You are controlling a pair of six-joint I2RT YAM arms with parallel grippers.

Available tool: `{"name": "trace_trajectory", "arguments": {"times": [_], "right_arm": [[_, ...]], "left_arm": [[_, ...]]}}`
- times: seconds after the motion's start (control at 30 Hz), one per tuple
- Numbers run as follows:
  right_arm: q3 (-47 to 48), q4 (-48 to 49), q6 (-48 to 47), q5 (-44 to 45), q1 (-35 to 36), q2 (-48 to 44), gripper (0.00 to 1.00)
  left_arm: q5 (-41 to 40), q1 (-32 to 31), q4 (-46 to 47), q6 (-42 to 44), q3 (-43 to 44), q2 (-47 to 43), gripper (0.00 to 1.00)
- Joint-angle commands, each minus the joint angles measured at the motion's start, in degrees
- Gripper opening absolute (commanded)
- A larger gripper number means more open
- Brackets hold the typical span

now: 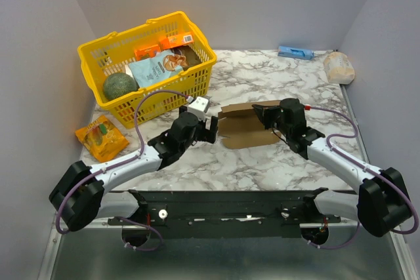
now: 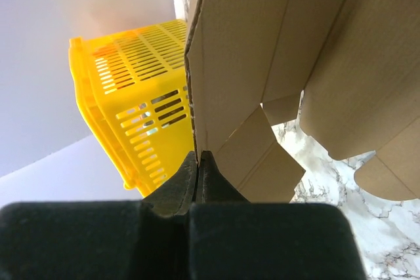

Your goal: Fold the paper box

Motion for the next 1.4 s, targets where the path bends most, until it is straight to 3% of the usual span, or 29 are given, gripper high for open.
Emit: {"name": "trace_trajectory", "arguments": {"times": [0.0,0.2,0.47,0.53,0.67,0.7,0.77,0.8,0.9,0.93,1.03,1.2,1.37], "right_arm": [[0.76,-0.71,-1.05,4.44,0.11,0.11,0.01],[0.75,-0.45,0.71,4.19,0.11,1.69,0.01],[1.37,-0.36,0.36,3.3,0.11,2.22,0.01],[0.85,-0.27,0.36,3.22,0.02,1.69,0.01],[0.14,-0.01,-0.25,3.04,0.1,0.55,0.02],[0.06,0.17,-0.78,2.78,0.11,0.11,0.08],[-0.56,0.78,-3.31,2.34,0.11,-1.55,0.2],[-0.91,0.87,-4.46,2.43,0.11,-2.26,0.36],[-2.05,0.96,-9.3,2.25,0.11,-6.21,0.64],[-2.32,1.05,-11.05,1.21,0.11,-7.7,0.68],[-1.88,0.78,-23.34,-1.86,0.02,-13.59,0.8],[4.24,-4.39,-52.16,-7.67,-0.07,-22.91,0.94],[13.58,-16.85,-80.25,-19.44,0.02,-22.57,0.96]], "left_arm": [[3.61,0.29,1.08,3.24,2.45,2.16,0.96],[6.67,0.64,10.9,3.32,-4.14,-1.36,0.99],[7.29,1.44,7.93,6.49,4.9,9.88,0.99],[7.9,2.05,7.93,6.75,6.22,12.78,0.93],[9.84,2.49,8.1,7.63,9.82,16.48,0.58],[10.19,2.58,7.5,7.89,10.18,16.83,0.39],[10.28,2.67,6.96,8.33,10.62,17.02,0.21],[10.37,2.58,6.88,8.77,10.45,16.93,0.1],[11.07,2.75,5.31,9.91,10.18,15.96,0.0],[11.16,2.84,3.73,10.09,10.53,15.44,0.0],[11.86,3.02,-4.62,10.62,13.16,12.98,0.0],[17.64,3.11,-21.11,12.81,18.08,8.67,0.0],[24.51,3.72,-34.5,19.49,24.32,6.73,0.0]]}}
